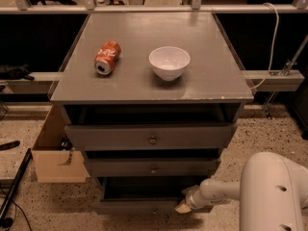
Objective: Open bottom drawer
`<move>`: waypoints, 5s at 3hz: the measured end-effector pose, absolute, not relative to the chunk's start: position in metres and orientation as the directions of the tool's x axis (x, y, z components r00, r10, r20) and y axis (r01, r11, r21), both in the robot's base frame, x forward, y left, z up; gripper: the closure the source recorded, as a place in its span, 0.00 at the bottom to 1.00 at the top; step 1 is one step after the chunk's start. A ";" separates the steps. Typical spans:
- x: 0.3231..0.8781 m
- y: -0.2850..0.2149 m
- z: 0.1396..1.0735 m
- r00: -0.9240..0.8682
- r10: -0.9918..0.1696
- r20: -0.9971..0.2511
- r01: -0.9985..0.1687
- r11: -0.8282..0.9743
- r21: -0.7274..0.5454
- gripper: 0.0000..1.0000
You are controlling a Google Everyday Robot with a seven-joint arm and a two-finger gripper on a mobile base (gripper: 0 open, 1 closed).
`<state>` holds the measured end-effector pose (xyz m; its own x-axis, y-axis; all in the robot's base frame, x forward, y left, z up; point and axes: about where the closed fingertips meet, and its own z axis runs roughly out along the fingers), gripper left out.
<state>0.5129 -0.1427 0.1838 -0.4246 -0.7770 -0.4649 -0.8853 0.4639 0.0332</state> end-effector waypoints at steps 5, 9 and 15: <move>0.477 -0.152 0.182 -0.450 -0.768 -0.455 -0.871 0.490 0.033 0.76; 0.477 -0.152 0.182 -0.450 -0.768 -0.455 -0.871 0.490 0.033 0.16; 0.451 -0.155 0.175 -0.474 -0.775 -0.418 -0.867 0.494 0.067 1.00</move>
Offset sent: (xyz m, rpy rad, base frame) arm -0.1191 -0.0573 -0.0065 -0.0670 -0.0166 -0.0978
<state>0.4510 -0.1547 0.1749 -0.4738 -0.7749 -0.4184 -0.8669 0.4941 0.0666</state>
